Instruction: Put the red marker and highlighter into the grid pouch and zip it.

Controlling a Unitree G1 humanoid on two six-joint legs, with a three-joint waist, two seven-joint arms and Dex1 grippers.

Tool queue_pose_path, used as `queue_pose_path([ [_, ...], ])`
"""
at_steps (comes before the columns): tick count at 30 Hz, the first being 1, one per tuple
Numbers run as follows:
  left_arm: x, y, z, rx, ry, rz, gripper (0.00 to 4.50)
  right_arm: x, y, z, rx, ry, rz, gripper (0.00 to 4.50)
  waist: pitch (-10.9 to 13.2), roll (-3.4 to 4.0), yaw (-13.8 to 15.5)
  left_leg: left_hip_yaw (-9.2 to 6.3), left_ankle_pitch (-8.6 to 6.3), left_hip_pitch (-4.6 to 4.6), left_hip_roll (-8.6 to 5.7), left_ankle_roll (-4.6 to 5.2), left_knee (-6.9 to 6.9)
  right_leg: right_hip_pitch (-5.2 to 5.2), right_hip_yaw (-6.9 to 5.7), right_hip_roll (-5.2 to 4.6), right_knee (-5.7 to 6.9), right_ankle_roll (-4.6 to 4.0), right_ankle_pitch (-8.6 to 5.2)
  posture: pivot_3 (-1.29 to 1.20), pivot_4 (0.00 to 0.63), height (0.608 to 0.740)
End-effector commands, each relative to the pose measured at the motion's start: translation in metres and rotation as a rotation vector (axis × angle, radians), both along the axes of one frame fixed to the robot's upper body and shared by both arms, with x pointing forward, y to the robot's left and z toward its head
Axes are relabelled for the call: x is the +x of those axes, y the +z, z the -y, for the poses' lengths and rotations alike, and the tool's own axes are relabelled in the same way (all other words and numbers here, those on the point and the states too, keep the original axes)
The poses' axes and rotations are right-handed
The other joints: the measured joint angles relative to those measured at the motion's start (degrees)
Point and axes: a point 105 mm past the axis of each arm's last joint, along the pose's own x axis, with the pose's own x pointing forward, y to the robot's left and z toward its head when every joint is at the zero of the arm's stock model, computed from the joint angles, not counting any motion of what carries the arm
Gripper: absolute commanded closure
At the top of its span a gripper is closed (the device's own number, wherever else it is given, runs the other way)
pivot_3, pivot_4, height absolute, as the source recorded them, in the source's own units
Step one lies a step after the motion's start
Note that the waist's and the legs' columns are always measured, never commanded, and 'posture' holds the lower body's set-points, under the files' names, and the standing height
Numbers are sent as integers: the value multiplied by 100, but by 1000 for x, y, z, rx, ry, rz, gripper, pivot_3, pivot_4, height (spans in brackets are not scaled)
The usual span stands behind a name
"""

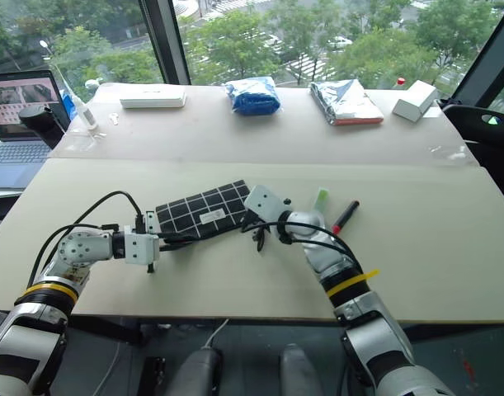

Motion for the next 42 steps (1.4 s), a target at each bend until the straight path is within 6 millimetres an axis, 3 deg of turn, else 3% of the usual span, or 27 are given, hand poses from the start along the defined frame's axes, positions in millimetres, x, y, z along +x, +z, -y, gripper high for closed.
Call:
queue_pose_path([
  [1,4,8,-4,-67,57,18,4500,-6,21,-3,219,28,-88,1967,0,0,-2,0,0,0,0,0,0,0,0,0,0,-4,3,0,150,740],
  [4,5,10,-4,-103,86,15,4500,2,61,4,451,-19,-121,858,1,1,-12,-1,0,-1,0,0,-1,-3,1,0,4,-15,9,0,150,740],
  [7,6,14,-3,-156,114,11,4500,-5,100,17,608,24,-136,14,4,4,5,-2,0,-7,-1,0,1,-6,0,-1,5,-15,9,0,150,740],
  [10,9,24,1,-247,154,9,4500,-15,124,36,675,50,-124,14,4,4,27,-7,0,-13,-1,0,1,-5,-7,-3,-1,-15,9,0,150,740],
  [12,11,30,4,-308,177,1,4500,-16,119,45,625,10,-108,14,4,3,22,-12,0,-18,0,0,0,-5,-14,-3,-3,-15,9,0,150,740],
  [16,13,42,11,-407,213,-18,4500,-12,78,51,393,-95,-88,14,4,2,-10,-13,0,-18,1,0,-1,-9,-14,0,-3,-15,8,0,150,740],
  [19,12,45,15,-430,221,-34,4500,-7,60,50,312,-142,-84,14,5,3,-70,-10,0,-21,1,0,-4,-17,-9,0,-2,-14,8,0,150,740],
  [31,9,37,14,-412,228,-53,4500,13,47,37,270,-182,-69,14,5,3,-120,-11,0,-26,-2,0,-3,-18,-10,-3,-6,-16,9,0,150,740],
  [42,5,47,30,-450,202,-48,4500,31,26,27,275,-236,-123,14,5,3,-120,-11,0,-26,-2,0,-3,-18,-10,-3,-5,-18,10,0,150,740],
])
